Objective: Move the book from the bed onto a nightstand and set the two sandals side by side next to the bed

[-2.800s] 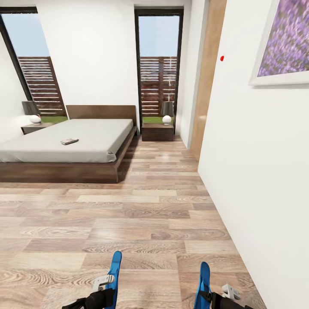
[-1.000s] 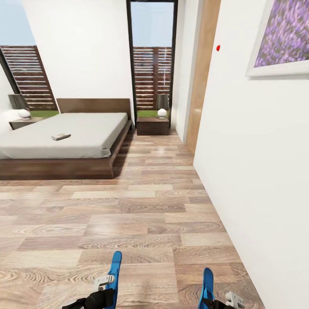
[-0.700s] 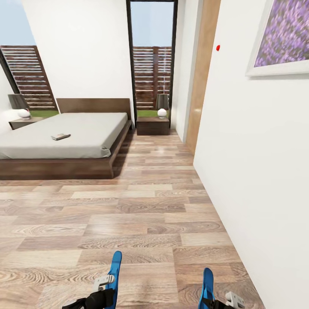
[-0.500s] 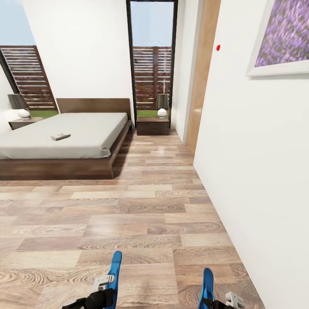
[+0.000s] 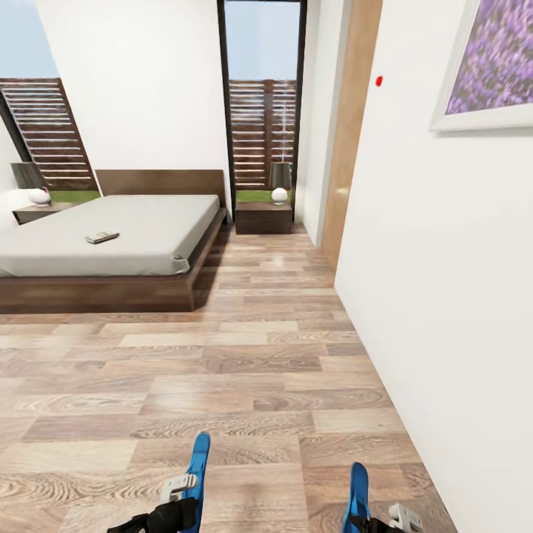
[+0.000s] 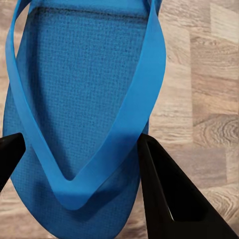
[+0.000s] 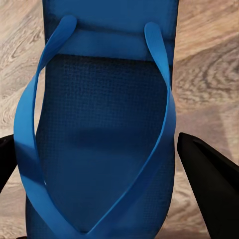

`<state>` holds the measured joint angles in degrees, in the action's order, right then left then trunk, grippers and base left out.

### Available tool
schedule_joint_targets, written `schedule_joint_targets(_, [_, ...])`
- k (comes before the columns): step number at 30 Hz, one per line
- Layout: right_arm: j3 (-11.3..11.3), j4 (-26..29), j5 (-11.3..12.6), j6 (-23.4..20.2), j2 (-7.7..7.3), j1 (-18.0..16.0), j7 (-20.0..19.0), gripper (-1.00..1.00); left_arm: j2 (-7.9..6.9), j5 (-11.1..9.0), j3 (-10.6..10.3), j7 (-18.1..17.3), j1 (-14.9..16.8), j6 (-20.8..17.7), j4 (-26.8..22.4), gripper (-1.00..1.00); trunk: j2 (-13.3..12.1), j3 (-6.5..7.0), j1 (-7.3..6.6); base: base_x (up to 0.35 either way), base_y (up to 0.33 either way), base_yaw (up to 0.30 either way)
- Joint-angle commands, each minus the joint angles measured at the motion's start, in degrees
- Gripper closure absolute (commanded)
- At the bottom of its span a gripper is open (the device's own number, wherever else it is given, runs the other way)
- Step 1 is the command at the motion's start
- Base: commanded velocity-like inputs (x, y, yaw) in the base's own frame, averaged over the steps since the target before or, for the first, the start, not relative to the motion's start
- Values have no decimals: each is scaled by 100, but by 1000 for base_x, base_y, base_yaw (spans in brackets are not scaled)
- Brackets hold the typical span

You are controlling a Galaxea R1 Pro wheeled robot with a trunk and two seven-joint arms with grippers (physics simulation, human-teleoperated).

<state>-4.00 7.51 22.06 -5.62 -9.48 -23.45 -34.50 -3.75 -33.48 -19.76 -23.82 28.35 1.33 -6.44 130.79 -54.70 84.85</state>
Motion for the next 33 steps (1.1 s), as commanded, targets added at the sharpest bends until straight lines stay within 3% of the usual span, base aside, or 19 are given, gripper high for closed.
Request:
schedule_joint_targets(1, [-48,5,26,-62,0,-2,-33,100,-2,-33,-44,-26,4,18,4,100,2,-5,1,231,0,0])
schedule_joint_targets(33, [-48,5,26,-62,4,-2,-31,100,-2,-36,-45,-9,4,26,9,100,2,-5,1,315,0,0])
